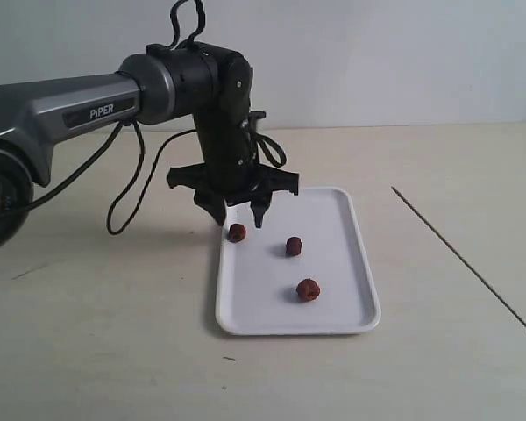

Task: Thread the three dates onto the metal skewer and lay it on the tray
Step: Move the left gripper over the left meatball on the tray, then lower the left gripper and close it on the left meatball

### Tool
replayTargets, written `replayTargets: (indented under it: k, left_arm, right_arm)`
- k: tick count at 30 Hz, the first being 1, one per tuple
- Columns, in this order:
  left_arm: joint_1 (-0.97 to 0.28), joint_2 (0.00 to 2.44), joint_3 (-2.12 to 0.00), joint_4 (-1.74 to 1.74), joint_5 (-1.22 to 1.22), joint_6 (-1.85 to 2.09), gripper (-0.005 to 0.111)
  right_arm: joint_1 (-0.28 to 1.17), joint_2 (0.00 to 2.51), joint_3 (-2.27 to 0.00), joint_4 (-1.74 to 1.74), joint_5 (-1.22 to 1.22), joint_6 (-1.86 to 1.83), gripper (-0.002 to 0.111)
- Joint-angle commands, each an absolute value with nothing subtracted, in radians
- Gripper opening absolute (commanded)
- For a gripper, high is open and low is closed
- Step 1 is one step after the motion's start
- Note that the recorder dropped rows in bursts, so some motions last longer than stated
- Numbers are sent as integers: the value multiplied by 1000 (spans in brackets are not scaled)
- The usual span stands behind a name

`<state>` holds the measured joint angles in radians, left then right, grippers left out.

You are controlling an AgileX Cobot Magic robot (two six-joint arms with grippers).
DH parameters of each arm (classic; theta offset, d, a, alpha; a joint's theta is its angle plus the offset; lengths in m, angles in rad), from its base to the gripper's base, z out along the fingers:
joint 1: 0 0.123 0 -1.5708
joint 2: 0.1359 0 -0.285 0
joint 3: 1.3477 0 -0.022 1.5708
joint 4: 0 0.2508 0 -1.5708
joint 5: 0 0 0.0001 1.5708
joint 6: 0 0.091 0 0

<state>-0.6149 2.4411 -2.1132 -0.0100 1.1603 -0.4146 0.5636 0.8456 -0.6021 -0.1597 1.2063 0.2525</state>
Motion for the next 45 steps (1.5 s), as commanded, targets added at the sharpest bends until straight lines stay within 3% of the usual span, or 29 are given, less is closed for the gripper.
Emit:
replayTargets:
  k: [1,45]
  left_arm:
    - [-617,2467,-2120,-14,1140,-427,54]
    - [-639,2489,-2120,-30,1123,-422,54]
  right_arm:
    - [565,838,-599,-162,1198,245,0]
    - [565,838,-599,-162,1198,243,0]
